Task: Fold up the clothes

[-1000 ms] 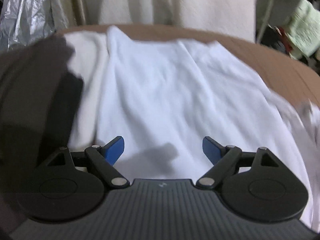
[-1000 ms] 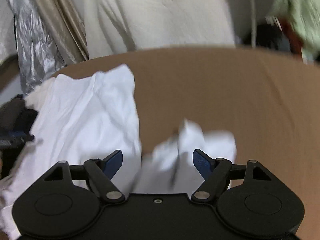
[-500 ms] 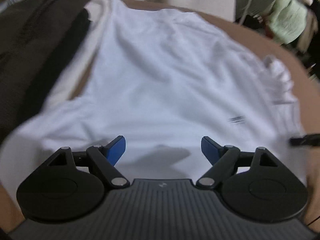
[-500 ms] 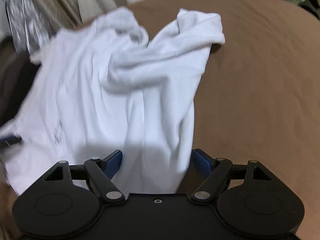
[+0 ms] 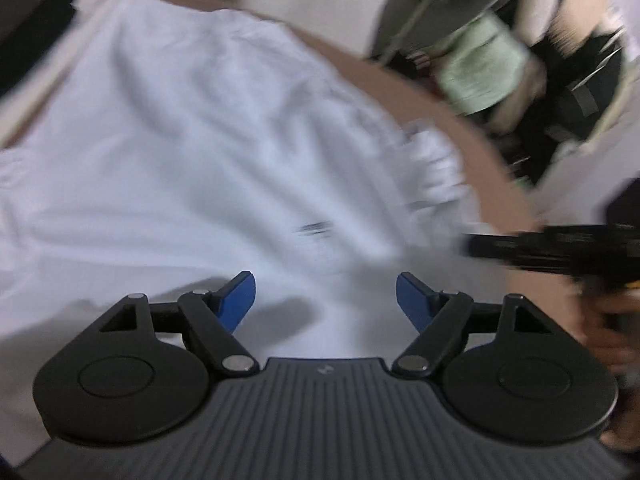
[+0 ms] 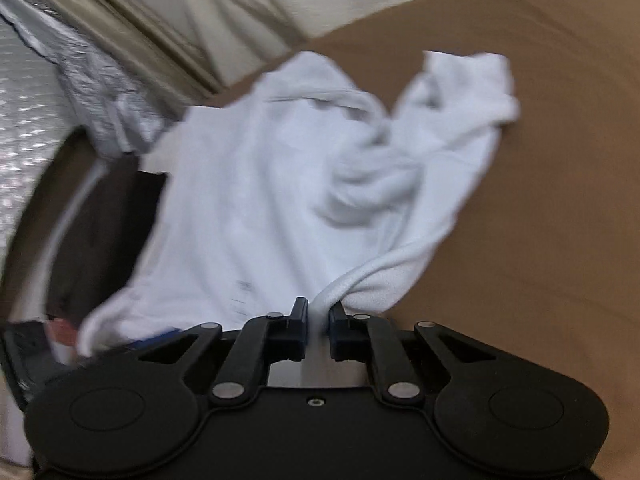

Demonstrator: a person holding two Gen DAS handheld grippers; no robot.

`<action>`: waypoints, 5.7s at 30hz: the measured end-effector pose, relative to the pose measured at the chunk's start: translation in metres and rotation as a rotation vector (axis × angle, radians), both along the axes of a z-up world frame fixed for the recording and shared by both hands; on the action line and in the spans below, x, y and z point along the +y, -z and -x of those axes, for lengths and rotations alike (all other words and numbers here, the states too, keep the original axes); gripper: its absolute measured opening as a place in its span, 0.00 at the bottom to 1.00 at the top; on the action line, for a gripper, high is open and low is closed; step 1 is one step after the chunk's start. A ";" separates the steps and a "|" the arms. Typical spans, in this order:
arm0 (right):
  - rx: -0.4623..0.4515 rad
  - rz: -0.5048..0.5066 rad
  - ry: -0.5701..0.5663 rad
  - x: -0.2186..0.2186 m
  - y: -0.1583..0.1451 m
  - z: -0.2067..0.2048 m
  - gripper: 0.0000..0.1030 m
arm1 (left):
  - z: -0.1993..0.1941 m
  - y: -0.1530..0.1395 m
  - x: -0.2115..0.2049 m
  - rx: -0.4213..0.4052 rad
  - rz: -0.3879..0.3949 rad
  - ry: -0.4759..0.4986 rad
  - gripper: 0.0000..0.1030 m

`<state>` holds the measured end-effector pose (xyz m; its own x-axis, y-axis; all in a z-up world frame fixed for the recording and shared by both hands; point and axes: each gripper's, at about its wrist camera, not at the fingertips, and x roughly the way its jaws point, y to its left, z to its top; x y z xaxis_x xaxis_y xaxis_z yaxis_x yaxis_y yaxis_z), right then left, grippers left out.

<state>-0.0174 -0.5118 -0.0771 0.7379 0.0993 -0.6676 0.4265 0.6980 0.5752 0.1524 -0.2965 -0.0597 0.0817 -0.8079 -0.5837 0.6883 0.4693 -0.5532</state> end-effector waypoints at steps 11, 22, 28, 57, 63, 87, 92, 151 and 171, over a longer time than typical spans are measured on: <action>-0.075 0.015 -0.362 0.060 -0.032 -0.107 0.13 | 0.004 -0.016 -0.012 -0.068 0.122 0.104 0.30; -0.013 0.274 -0.180 0.028 -0.049 -0.060 0.27 | -0.035 -0.027 0.024 -0.406 -0.104 -0.253 0.05; 0.115 0.469 -0.110 0.014 -0.032 -0.042 0.37 | -0.078 0.006 0.039 -0.133 -0.120 -0.345 0.05; 0.073 0.936 0.112 0.047 -0.153 -0.015 0.22 | -0.035 -0.039 0.047 -0.244 0.034 -0.148 0.06; 0.164 0.978 -0.044 0.024 -0.099 -0.061 0.58 | -0.051 -0.037 0.060 -0.386 -0.145 -0.385 0.06; 0.133 0.321 0.123 -0.002 0.008 -0.030 0.11 | -0.070 -0.014 0.062 -0.373 -0.314 -0.478 0.06; -0.091 0.446 0.094 0.010 -0.074 0.005 0.10 | -0.066 -0.021 0.060 -0.484 -0.328 -0.503 0.06; 0.193 0.739 0.440 -0.168 -0.049 0.134 0.05 | 0.069 -0.082 -0.033 -0.282 0.078 0.089 0.05; 0.381 0.667 0.526 -0.280 -0.001 0.220 0.46 | 0.211 0.011 -0.193 -0.242 -0.402 0.358 0.39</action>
<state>-0.2378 -0.7920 -0.0765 0.2980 -0.6771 -0.6729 0.8596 0.4969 -0.1193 -0.0586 -0.4894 -0.0704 0.0143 -0.5289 -0.8485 0.9271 0.3249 -0.1870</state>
